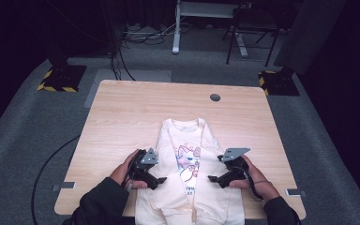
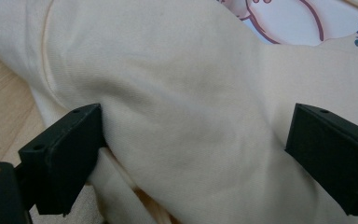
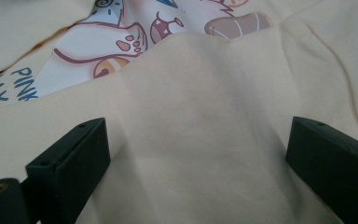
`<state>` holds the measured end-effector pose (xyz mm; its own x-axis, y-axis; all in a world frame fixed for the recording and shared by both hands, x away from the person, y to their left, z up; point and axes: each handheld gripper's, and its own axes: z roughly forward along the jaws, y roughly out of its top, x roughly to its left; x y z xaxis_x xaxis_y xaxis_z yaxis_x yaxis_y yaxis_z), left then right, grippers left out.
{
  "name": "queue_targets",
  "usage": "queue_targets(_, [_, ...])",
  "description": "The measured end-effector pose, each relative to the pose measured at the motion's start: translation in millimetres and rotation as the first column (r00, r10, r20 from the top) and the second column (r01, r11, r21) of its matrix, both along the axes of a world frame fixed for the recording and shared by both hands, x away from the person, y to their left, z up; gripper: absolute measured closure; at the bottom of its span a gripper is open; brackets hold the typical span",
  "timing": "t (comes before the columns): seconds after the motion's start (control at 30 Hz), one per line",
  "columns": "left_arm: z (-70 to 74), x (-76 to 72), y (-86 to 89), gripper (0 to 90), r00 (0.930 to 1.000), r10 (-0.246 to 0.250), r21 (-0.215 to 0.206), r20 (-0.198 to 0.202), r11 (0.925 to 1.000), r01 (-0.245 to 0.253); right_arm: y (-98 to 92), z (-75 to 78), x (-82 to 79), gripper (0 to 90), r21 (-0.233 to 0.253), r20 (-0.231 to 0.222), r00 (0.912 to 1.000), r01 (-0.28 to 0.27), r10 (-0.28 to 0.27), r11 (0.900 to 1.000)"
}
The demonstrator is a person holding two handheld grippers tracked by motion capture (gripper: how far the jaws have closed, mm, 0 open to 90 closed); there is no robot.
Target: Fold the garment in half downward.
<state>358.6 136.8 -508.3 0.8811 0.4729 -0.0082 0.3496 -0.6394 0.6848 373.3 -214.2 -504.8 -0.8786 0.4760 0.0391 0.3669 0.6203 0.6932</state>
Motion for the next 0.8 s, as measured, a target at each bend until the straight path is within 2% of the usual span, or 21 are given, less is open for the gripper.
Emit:
queue_targets(0.47, [1.8,-0.9,-0.2,4.6,0.9997,-0.022,0.021,-0.008,0.9995,0.023,-0.6,0.4,-2.9,5.9,-0.004,-0.002,1.0000,-0.007,0.007,1.000])
queue_targets(0.8, [1.2,-5.6,-1.6,4.5,0.9997,-0.023,0.015,-0.006,0.9996,0.023,-1.5,0.8,-7.7,5.9,-0.011,-0.004,0.9997,-0.024,0.024,1.000])
